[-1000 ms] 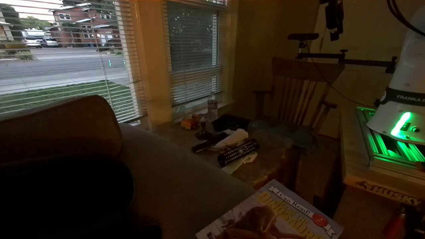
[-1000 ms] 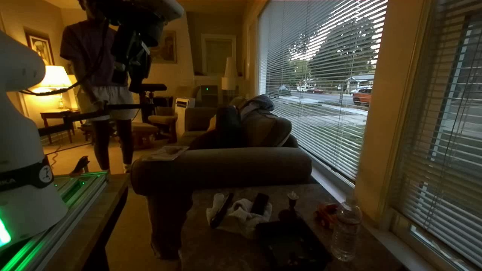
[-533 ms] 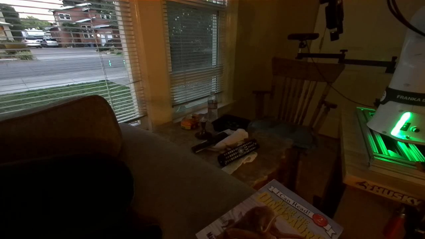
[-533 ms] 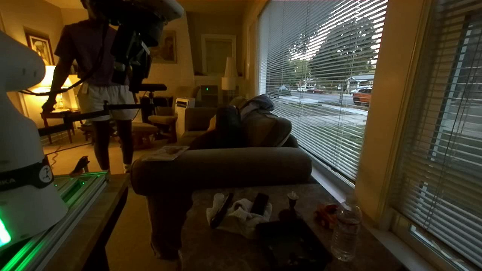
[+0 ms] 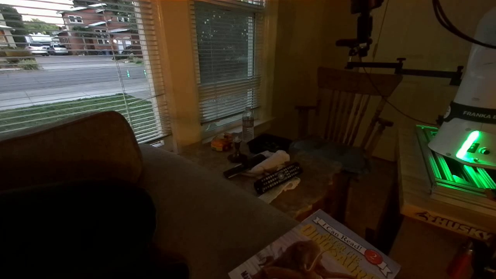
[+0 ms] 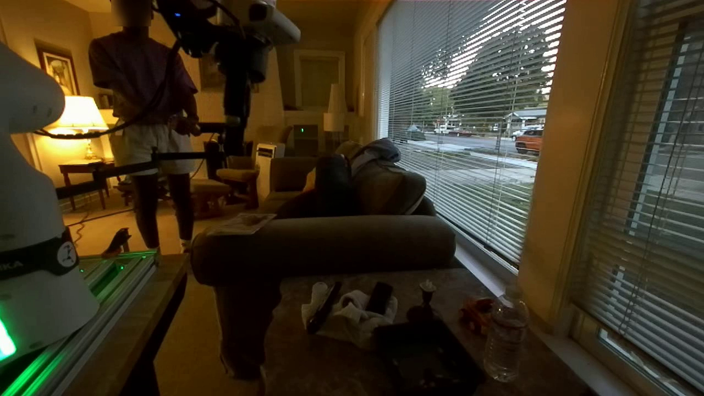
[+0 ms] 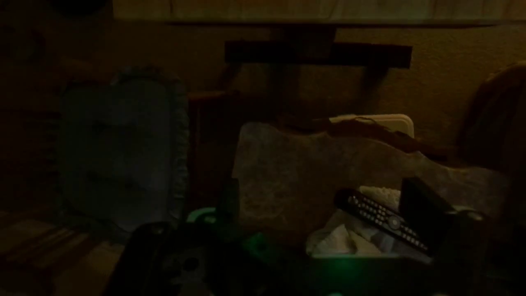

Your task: Put the black object on the arm rest

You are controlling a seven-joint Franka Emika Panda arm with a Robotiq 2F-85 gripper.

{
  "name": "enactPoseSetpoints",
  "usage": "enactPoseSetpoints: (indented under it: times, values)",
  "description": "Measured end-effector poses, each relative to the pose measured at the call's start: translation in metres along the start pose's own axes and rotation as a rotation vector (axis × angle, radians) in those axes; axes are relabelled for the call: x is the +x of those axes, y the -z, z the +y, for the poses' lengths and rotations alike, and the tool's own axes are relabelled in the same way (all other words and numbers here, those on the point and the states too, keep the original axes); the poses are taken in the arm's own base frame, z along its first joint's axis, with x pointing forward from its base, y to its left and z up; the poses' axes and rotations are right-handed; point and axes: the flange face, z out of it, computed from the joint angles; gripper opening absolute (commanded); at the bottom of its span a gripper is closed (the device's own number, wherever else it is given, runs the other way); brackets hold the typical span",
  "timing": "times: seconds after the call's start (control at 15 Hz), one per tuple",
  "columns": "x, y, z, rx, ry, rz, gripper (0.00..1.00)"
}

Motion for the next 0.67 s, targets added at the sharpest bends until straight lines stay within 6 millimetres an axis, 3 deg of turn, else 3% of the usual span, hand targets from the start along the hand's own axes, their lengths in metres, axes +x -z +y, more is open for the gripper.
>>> enactPoseSetpoints:
  times: [0.47, 0.67]
  values:
    - [0.085, -0.052, -0.009, 0.087, 0.351, 0.035, 1.00]
    - [0.094, -0.063, -0.009, 0.096, 0.356, 0.012, 1.00]
